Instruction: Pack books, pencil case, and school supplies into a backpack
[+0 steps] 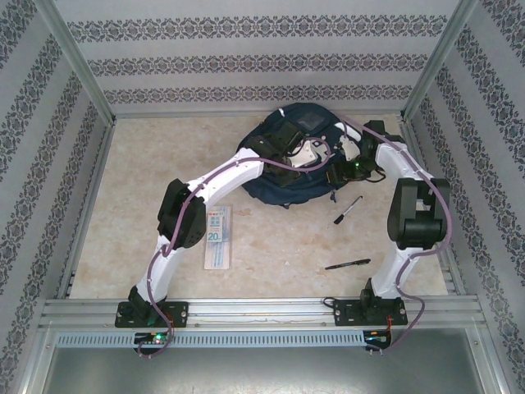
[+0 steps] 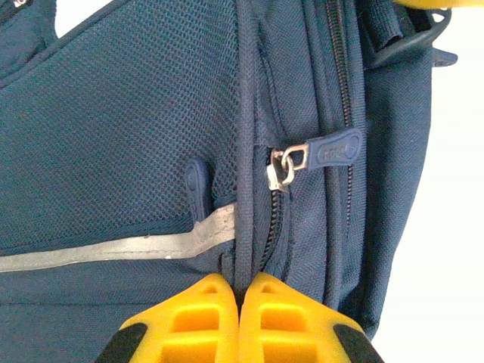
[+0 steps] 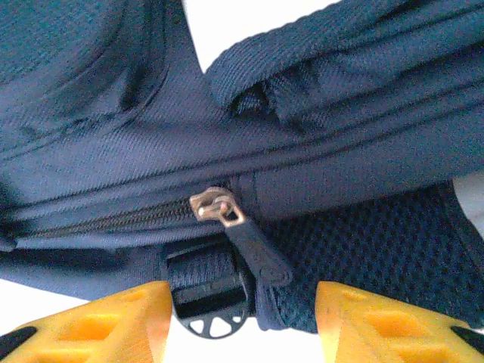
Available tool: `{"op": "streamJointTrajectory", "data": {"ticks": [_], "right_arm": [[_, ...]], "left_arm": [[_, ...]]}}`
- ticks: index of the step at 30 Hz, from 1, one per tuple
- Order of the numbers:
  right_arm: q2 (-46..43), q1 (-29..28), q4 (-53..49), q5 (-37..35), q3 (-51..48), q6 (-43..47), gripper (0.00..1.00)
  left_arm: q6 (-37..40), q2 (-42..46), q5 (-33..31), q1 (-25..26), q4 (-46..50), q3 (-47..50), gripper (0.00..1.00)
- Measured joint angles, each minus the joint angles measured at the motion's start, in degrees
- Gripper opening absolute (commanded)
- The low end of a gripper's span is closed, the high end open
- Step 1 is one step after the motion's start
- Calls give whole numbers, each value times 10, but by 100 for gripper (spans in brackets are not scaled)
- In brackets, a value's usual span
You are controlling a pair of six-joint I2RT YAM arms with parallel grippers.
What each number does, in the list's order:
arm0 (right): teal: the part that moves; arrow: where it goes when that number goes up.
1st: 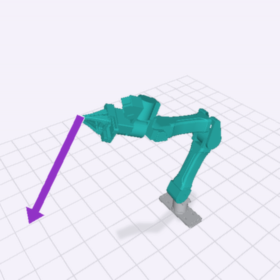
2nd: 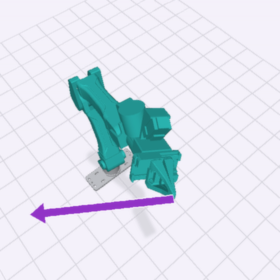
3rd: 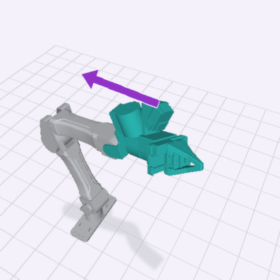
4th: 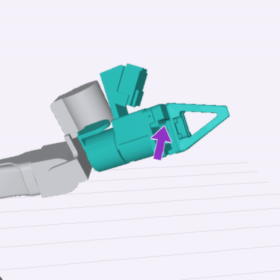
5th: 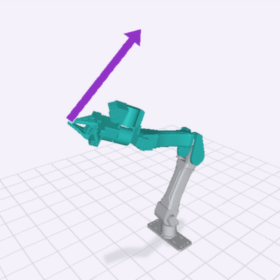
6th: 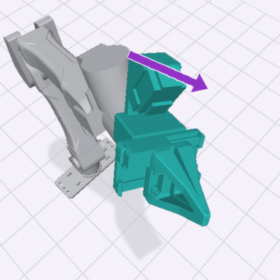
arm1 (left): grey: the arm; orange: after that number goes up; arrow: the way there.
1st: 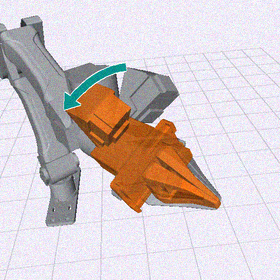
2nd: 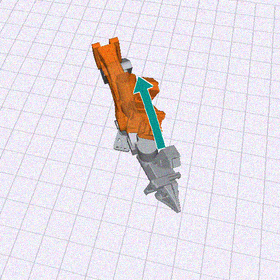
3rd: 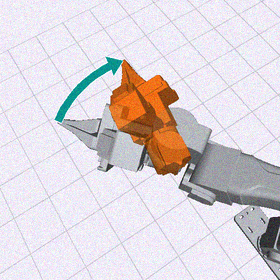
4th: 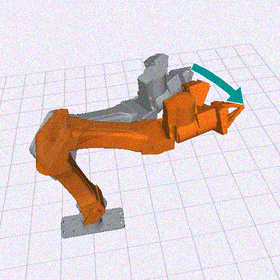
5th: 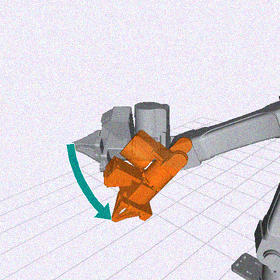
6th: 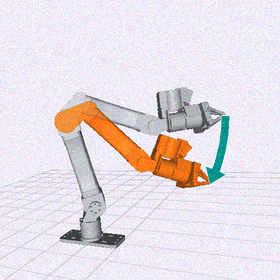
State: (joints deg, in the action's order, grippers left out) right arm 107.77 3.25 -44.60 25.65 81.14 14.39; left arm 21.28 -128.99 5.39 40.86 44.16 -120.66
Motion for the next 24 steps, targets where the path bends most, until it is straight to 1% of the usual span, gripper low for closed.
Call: {"op": "streamJointTrajectory", "data": {"ticks": [5, 11, 12, 14, 18, 20, 22, 24], "right_arm": [[16, 0, 3, 0, 2, 14, 56], [24, 0, 10, 4, 14, 33, 56], [27, 0, 12, 5, 16, 36, 53], [34, 0, 15, 12, 20, 41, 42], [38, 0, 16, 28, 20, 51, 26], [38, 0, 16, 32, 20, 52, 15], [37, 0, 15, 40, 19, 53, 6], [30, 0, 16, 43, 14, 53, 3]], "left_arm": [[0, 0, 11, -1, 0, 0, 0], [0, 0, 22, -1, 0, 0, 0], [0, 0, 23, -1, 0, 0, 0], [-1, 0, 28, -2, 0, 0, 0], [-3, 0, 33, -5, 0, 0, 0], [-6, 0, 35, -5, 0, 0, 0], [-9, 0, 36, -7, 0, 0, 0], [-14, 0, 36, -7, 0, 0, 0]]}}
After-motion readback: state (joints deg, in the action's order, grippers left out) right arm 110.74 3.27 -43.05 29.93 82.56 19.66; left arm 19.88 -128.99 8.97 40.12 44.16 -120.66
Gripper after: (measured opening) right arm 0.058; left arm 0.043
